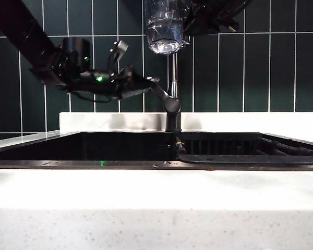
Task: Pick up the mug next to the sink, go to the faucet to get some water, pour the water into the sink, and finally put the mug back to its place.
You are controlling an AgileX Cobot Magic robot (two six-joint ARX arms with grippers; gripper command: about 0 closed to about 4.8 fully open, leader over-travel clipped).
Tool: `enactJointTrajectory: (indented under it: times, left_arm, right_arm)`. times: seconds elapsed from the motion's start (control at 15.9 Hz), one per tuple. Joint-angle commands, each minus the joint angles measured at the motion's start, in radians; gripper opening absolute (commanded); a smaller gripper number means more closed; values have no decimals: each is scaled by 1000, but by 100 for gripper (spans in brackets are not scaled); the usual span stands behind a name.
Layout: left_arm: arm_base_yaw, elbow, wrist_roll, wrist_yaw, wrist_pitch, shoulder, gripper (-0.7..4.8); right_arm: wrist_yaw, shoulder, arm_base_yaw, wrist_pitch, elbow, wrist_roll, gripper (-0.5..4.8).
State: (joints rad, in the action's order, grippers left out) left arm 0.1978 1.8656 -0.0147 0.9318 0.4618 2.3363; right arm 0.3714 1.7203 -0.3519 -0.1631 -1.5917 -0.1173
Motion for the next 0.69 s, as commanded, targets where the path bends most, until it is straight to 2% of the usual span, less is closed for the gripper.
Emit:
enactJointTrajectory:
  times: [0.06,0.13,0.25,0.32,0.44,0.5,0.57,0.63,0.69]
  left_arm:
    - [-24,1,-1,65,-14,5,351]
    - [-37,1,-8,93,-16,5,382]
    - [-39,1,-25,143,-22,5,393]
    - [-48,1,-26,179,-74,-3,394]
    - [-63,0,20,279,-161,-21,240]
    - [-66,0,83,284,-243,-37,237]
    - [-74,0,185,275,-361,-62,237]
    - [-75,0,407,229,-612,-117,236]
    - [-75,0,524,208,-747,-146,236]
  right_arm:
    - [12,-10,0,39,-8,-5,-7]
    - [12,-10,0,39,-8,-5,-7]
    - [12,-10,0,39,-8,-5,-7]
    - [12,-10,0,32,-8,-5,-7]
    - [13,-11,0,25,-8,-5,-7]
    - [14,-11,0,24,-7,-5,-7]
    - [16,-11,0,19,-6,-5,-7]
    - [26,-11,-1,10,-6,-5,-7]
    - [30,-11,-1,8,-6,-5,-7]
